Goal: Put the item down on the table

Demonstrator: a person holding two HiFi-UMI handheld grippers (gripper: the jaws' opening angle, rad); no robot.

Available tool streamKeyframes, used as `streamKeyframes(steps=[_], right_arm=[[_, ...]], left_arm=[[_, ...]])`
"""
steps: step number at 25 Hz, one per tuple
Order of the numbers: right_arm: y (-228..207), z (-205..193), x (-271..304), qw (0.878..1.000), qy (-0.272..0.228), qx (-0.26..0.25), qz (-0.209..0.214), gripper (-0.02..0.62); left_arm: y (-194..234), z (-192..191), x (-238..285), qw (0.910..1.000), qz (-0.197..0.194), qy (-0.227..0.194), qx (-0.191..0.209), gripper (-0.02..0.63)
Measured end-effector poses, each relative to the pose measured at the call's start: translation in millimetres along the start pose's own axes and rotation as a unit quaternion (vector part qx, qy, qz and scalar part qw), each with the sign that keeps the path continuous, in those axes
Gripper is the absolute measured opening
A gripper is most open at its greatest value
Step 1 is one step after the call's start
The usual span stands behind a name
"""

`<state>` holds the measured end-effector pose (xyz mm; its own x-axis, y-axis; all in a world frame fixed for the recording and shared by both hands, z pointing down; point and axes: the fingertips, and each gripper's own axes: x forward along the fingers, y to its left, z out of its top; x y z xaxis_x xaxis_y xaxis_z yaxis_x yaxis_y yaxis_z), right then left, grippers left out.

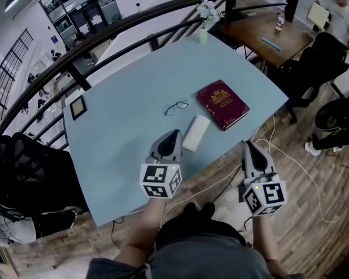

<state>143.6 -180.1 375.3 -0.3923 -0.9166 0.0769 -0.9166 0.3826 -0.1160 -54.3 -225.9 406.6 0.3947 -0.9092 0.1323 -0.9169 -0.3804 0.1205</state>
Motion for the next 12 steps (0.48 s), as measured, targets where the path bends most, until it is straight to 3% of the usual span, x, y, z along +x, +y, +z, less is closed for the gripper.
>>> streamKeyframes(steps=[12], right_arm=[[-0.1,0.0,-3.8,1.0,-0.001,-0.003,-0.003,0.002]], left_arm=[[-5.9,0.1,1.4,0.9999,-0.011,0.001,0.003,0.006]])
